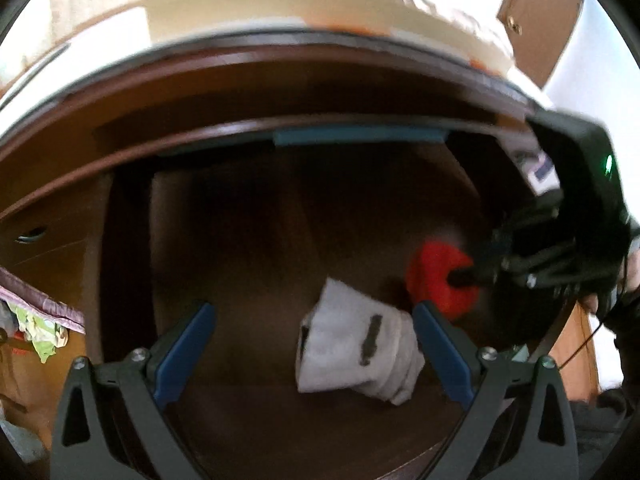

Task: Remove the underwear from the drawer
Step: 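Grasp the red sock with the right tool while the left tool reaches toward the white sock, then grasp the white sock with the left tool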

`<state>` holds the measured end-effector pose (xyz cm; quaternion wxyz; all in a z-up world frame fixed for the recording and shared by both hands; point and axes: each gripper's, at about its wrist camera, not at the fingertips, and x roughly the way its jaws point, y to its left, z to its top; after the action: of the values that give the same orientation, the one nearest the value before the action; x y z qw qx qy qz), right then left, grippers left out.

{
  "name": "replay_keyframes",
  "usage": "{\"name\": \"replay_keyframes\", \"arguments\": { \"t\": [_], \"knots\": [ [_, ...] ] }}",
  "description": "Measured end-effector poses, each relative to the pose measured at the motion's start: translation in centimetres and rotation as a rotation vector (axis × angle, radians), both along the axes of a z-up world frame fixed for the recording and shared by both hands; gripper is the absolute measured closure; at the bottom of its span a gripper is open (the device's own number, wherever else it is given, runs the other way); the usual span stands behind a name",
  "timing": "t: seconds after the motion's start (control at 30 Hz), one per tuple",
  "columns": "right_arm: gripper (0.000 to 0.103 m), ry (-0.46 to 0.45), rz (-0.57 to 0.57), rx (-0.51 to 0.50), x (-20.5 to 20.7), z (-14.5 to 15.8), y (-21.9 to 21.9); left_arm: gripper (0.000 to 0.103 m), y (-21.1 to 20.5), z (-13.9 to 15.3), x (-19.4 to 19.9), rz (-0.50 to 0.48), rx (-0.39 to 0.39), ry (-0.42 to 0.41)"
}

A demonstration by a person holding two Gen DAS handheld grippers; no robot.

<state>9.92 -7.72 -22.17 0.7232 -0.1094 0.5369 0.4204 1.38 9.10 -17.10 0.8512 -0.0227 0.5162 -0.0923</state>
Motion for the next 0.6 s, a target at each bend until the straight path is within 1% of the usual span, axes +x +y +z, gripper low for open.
{"name": "replay_keyframes", "arguments": {
  "t": [0.17, 0.2, 0.23, 0.33, 0.4, 0.47, 0.53, 0.6],
  "knots": [
    [0.085, -0.017, -0.027, 0.023, 0.1, 0.4, -0.1, 0.003, -1.2, -1.7, 1.8, -0.096, -0.066, 0.173],
    [0.085, -0.016, -0.031, 0.029, -0.2, 0.7, -0.2, 0.003, -1.4, -1.9, 1.9, -0.105, -0.075, 0.196],
    [0.085, -0.014, -0.035, 0.036, 0.8, 1.2, -1.4, 0.003, -1.6, -2.1, 2.1, -0.112, -0.080, 0.220],
    [0.085, -0.017, -0.034, 0.045, 0.9, 1.2, -1.8, 0.003, -2.3, -3.0, 2.9, -0.138, -0.094, 0.296],
    [0.085, -0.021, -0.033, 0.046, 1.2, 1.7, -2.6, 0.003, -2.5, -3.4, 3.3, -0.130, -0.095, 0.332],
    [0.085, -0.021, -0.035, 0.052, 1.2, 1.8, -2.6, 0.004, -3.0, -4.1, 3.8, -0.148, -0.099, 0.378],
    [0.085, -0.021, -0.036, 0.060, 1.5, 1.3, -1.9, 0.005, -3.2, -4.4, 4.0, -0.141, -0.080, 0.402],
    [0.085, -0.022, -0.039, 0.067, 1.5, 1.3, -1.9, 0.005, -4.1, -4.6, 4.1, -0.168, -0.055, 0.418]
  ]
}}
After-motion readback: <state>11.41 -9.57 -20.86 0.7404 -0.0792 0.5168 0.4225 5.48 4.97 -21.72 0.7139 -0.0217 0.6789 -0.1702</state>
